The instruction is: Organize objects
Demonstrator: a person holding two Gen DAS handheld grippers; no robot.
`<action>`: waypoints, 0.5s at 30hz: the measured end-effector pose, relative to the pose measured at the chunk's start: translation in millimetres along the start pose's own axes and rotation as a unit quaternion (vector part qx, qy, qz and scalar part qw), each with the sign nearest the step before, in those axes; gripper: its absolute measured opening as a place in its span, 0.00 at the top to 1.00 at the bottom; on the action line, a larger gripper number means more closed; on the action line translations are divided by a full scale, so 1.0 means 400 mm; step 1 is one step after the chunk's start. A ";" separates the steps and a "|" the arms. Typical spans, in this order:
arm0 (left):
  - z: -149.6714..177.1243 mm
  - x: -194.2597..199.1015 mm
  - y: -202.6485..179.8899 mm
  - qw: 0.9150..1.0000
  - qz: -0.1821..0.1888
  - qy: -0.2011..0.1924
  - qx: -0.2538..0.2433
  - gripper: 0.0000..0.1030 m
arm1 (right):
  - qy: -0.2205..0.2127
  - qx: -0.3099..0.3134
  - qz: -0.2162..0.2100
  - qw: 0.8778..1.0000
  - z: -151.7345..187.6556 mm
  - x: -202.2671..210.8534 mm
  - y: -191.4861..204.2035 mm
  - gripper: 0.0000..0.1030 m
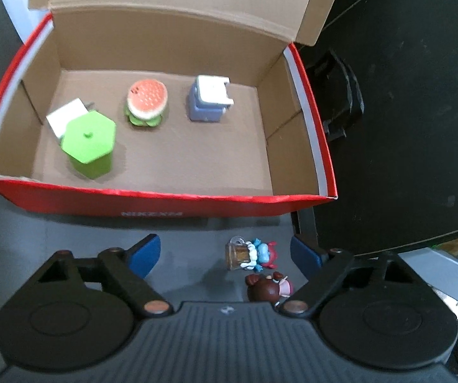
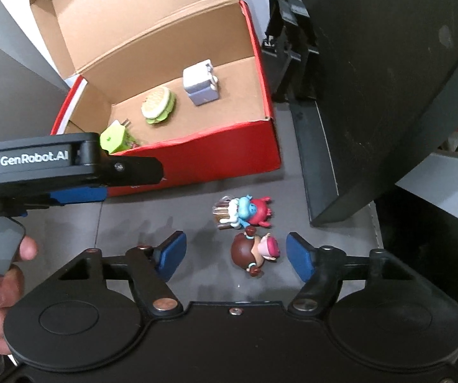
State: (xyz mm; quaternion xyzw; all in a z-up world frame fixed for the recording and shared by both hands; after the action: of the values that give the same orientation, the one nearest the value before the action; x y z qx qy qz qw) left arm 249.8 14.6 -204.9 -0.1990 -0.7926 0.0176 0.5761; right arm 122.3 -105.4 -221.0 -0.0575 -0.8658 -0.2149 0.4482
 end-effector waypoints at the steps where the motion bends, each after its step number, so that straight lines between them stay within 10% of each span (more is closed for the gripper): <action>1: 0.001 -0.011 -0.002 1.000 0.002 0.004 0.002 0.19 | 0.002 -0.002 0.001 1.000 0.001 -0.003 -0.003 0.36; 15: 0.026 -0.136 -0.031 0.998 0.021 0.050 0.017 0.32 | 0.031 -0.019 0.002 0.999 0.010 -0.064 -0.025 0.49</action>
State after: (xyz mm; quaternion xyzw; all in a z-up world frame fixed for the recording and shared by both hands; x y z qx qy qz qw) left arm 250.6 -13.0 -254.6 -0.2061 -0.7582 0.0334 0.6176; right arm 131.7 -110.4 -246.6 -0.0610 -0.8472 -0.2325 0.4739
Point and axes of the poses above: each gripper's, at about its wrist camera, not at the fingertips, and x roughly against the way its jaws point, y to its left, z to its underside, the point moved 7 cm from there along -x, roughly the way its jaws point, and after that the axes turned 6 degrees about -z, right-handed, at the moved point
